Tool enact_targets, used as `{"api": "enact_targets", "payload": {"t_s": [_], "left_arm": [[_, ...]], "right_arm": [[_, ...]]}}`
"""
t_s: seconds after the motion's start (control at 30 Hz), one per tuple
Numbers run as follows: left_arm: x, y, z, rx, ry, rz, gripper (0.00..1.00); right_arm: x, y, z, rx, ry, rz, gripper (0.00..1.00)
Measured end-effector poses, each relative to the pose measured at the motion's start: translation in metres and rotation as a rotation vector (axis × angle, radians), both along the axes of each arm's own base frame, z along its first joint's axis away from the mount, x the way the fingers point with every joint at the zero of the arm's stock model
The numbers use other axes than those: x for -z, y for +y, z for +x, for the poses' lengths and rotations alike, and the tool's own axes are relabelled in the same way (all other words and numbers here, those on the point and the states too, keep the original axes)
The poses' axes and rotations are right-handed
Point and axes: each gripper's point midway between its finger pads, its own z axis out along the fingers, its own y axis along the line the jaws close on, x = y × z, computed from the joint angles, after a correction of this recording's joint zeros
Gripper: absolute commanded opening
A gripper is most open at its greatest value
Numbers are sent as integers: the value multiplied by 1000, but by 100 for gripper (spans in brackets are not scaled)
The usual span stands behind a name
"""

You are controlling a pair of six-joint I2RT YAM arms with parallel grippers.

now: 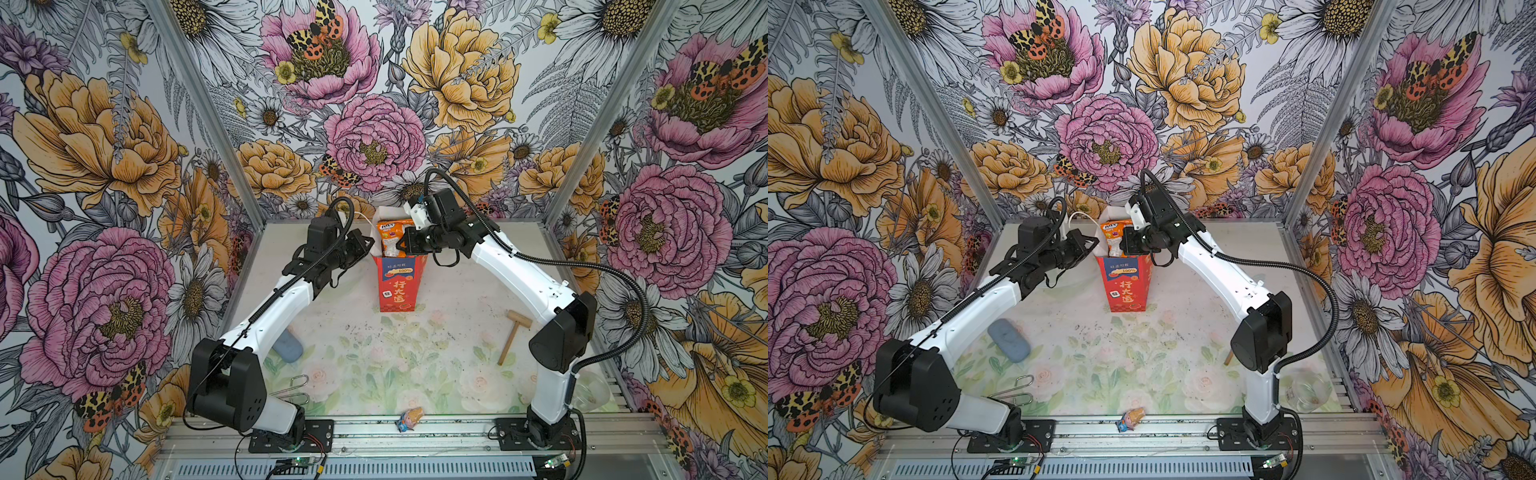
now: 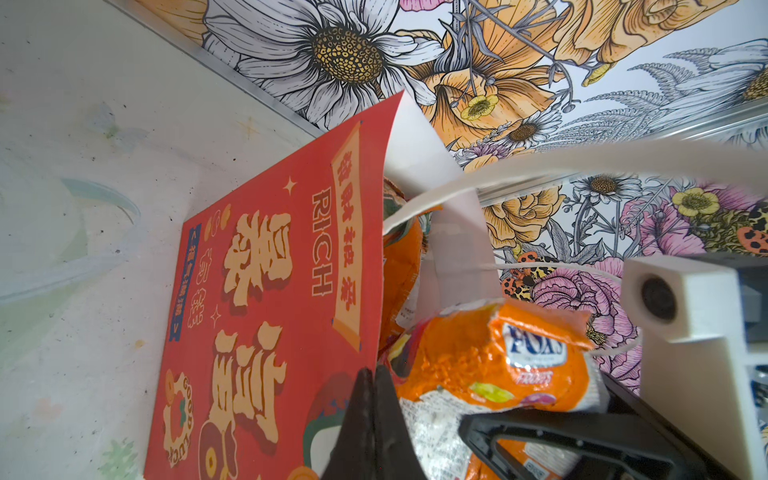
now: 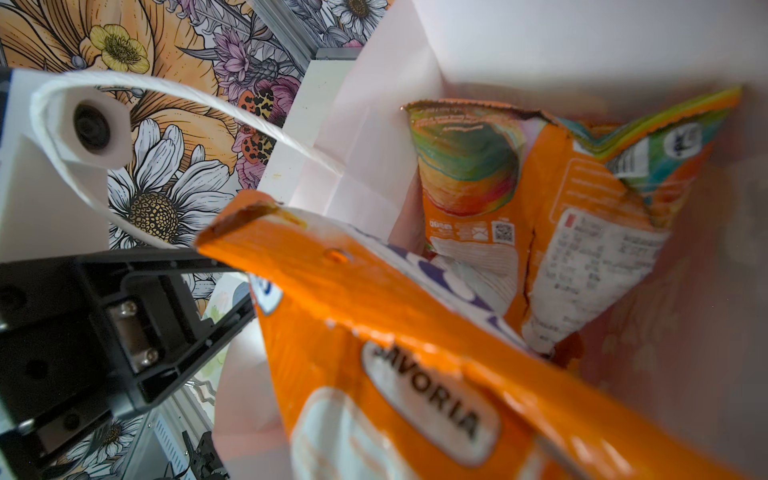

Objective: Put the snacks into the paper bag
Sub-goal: 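Lower the Savoria packet into the red bag and open the right gripper, then raise the right gripper out of the bag while the left gripper releases the bag edge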

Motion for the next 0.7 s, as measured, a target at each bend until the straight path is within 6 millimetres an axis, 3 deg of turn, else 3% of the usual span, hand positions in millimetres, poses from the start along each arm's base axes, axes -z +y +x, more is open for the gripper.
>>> {"api": "enact_targets", "payload": {"t_s": [0.43, 0.7], "left_arm": [[-1, 0, 0, 0, -3, -1, 2], [-3, 0, 1, 0, -10, -3, 14]], "right_arm": [[-7, -1, -5, -11, 11, 5, 43], [-14, 0, -5, -13, -2, 10, 49]]}}
